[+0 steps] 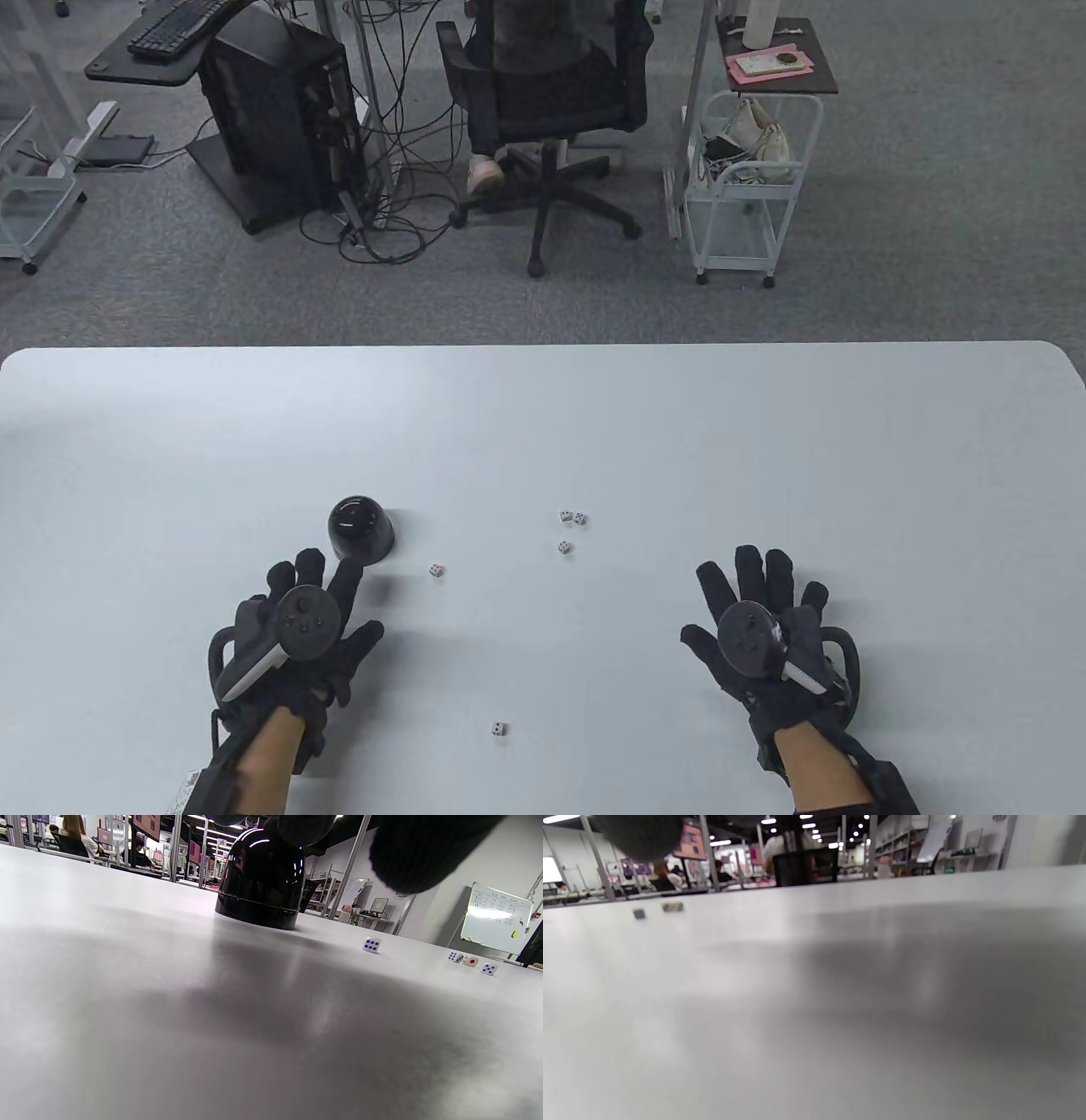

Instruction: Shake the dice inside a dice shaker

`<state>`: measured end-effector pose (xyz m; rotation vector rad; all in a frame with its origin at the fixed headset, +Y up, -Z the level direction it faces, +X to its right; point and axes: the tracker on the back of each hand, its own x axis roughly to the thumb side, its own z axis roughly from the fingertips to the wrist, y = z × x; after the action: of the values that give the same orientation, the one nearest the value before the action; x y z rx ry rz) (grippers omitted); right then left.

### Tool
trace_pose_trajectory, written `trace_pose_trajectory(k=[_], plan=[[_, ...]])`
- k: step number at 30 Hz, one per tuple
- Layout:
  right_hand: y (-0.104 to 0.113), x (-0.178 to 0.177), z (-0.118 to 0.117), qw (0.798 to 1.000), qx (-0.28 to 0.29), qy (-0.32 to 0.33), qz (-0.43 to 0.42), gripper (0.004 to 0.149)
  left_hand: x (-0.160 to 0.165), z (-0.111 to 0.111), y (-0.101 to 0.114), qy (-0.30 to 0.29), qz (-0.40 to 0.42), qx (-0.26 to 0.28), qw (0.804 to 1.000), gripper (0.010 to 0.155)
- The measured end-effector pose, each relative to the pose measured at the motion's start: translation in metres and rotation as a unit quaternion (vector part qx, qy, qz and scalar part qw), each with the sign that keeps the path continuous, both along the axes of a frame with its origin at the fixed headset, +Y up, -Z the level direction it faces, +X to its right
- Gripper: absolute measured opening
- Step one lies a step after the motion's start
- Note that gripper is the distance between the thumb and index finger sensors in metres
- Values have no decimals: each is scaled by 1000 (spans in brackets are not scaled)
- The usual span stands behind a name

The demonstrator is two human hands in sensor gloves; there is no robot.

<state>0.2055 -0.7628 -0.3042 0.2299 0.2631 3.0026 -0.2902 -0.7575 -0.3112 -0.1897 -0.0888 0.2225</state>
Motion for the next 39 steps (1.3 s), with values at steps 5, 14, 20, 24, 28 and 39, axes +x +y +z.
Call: trace_pose_trajectory(k=[5, 14, 20, 24, 28, 39], plan=[[-3, -2, -2, 1000, -3, 1, 7, 72, -1, 0, 1, -2, 8, 6, 1000, 79], [-4, -6, -2, 1000, 2, 12, 15, 72, -2, 1, 1, -1, 8, 12, 1000, 79], [-2, -6, 0, 1000, 16, 17, 13, 72, -3, 1, 3, 1, 5, 13, 1000, 79], [1, -7, 2, 999, 28, 24, 7, 72, -6, 0, 11, 10, 18, 33, 999, 79], [4, -9, 3, 999, 35, 28, 2, 72, -12, -9, 22, 29, 20, 40, 999, 80], [7, -11, 4, 999, 35, 35, -3, 72, -9, -71, 36, 116, 55, 20, 992, 91]])
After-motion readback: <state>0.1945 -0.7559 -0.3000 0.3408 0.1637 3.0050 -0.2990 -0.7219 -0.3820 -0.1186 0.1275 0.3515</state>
